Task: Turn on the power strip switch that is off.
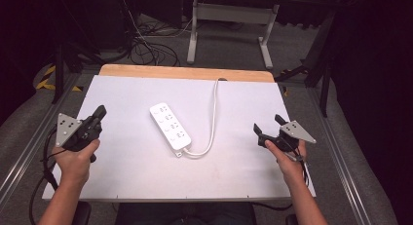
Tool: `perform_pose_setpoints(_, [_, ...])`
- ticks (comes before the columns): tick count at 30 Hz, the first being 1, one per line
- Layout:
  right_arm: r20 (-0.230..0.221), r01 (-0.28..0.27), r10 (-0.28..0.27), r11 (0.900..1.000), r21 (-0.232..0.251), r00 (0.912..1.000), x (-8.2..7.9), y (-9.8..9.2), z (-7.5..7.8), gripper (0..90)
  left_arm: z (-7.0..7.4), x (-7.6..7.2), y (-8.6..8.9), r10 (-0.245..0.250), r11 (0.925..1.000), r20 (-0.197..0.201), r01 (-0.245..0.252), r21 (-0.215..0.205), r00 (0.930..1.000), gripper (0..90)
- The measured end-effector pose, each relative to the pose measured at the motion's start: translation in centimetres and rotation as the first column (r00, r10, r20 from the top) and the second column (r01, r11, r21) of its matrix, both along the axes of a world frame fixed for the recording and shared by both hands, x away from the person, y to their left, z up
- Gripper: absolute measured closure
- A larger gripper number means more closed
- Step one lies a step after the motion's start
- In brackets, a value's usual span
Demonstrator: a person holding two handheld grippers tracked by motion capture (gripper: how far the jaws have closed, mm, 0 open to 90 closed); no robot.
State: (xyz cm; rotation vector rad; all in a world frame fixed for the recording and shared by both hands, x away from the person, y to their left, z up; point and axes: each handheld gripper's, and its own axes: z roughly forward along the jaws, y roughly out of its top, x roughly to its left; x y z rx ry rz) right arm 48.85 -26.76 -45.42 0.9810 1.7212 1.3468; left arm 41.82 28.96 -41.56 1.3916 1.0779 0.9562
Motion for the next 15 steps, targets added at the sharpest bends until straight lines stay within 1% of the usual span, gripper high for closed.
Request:
perform_pose_setpoints(1, [0.000,0.001,-0.001,1.000,0.001,1.0000,0.0,0.0,0.0,11.5,0.0,0.0,0.0,0.000,1.0000,0.000,0.000,0.000,1.0000,90.0])
perform_pose_setpoints(2, [-0.003,0.000,0.000,1.000,0.002,1.0000,0.0,-0.1,0.0,11.5,0.0,0.1,-0.3,-0.010,0.9999,-0.005,0.011,0.004,0.9999,90.0])
perform_pose_setpoints(3, [-0.005,0.003,-0.003,1.000,0.000,1.0000,0.0,-0.1,0.0,11.5,0.0,0.4,-0.8,-0.034,0.9992,-0.013,0.035,0.019,0.9993,90.0])
perform_pose_setpoints(5, [-0.008,0.005,-0.005,1.000,0.003,1.0000,0.0,-0.1,-0.1,11.5,0.0,0.6,-1.4,-0.053,0.9979,-0.022,0.054,0.036,0.9983,90.0])
perform_pose_setpoints(6, [-0.008,0.005,-0.005,1.000,0.003,1.0000,0.0,-0.1,-0.1,11.5,0.0,0.6,-1.4,-0.053,0.9979,-0.022,0.054,0.036,0.9983,90.0])
perform_pose_setpoints(7, [-0.007,0.006,-0.006,1.000,0.002,1.0000,0.1,-0.1,-0.1,11.6,0.0,1.1,-1.9,-0.064,0.9966,-0.030,0.066,0.049,0.9975,90.0])
perform_pose_setpoints(12, [-0.003,0.008,-0.008,1.000,0.007,1.0000,0.1,0.0,0.0,12.0,-0.2,2.7,-3.4,-0.097,0.9921,-0.059,0.101,0.074,0.9936,90.0])
perform_pose_setpoints(14, [-0.004,0.010,-0.010,1.000,0.007,0.9999,0.1,0.0,0.0,12.1,-0.3,2.9,-3.7,-0.103,0.9909,-0.064,0.108,0.079,0.9926,90.0])
perform_pose_setpoints(15, [-0.005,0.009,-0.009,1.000,0.008,0.9999,0.1,0.0,0.0,12.1,-0.3,3.4,-4.3,-0.115,0.9883,-0.071,0.122,0.093,0.9908,90.0])
